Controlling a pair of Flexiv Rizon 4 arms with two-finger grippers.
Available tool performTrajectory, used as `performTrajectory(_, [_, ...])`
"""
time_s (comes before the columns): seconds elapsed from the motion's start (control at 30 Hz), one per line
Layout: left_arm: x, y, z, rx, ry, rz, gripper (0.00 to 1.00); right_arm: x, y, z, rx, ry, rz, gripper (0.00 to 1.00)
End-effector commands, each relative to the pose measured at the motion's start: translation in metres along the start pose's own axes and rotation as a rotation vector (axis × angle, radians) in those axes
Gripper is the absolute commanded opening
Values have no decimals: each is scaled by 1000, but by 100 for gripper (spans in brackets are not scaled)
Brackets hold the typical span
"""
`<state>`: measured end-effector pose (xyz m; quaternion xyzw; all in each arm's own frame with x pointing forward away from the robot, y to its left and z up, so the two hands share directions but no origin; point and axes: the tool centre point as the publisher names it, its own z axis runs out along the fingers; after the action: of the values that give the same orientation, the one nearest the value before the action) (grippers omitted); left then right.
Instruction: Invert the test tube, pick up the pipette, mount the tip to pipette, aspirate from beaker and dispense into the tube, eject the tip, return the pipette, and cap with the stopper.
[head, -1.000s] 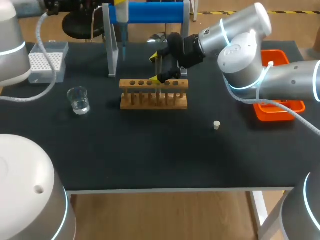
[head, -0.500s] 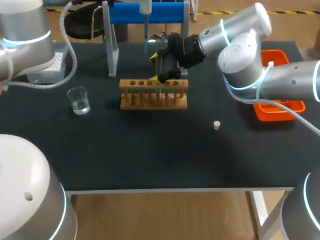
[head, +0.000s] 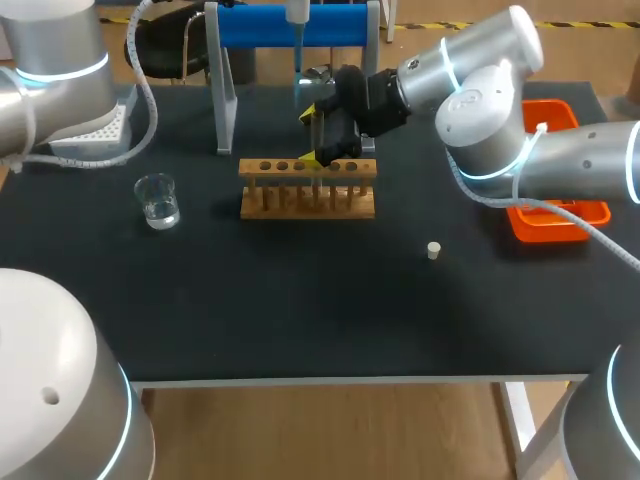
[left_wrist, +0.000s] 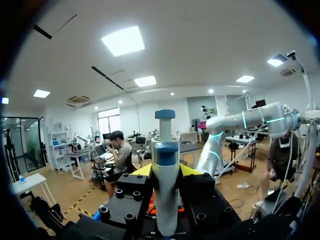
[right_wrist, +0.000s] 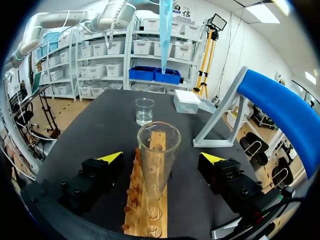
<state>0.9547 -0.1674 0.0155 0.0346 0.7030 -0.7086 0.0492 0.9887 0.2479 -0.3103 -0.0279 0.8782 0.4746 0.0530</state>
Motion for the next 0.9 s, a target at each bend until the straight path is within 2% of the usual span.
performTrajectory(0.03, [-1,-1,0,-1,3,0,0,-1,1,-1,3,4,0,100])
performTrajectory(0.27, [-1,-1,0,-1,3,0,0,-1,1,-1,3,4,0,100])
performTrajectory(0.9, [4,-9,34,17,40,-56,0,-1,1,-1,3,4,0,100])
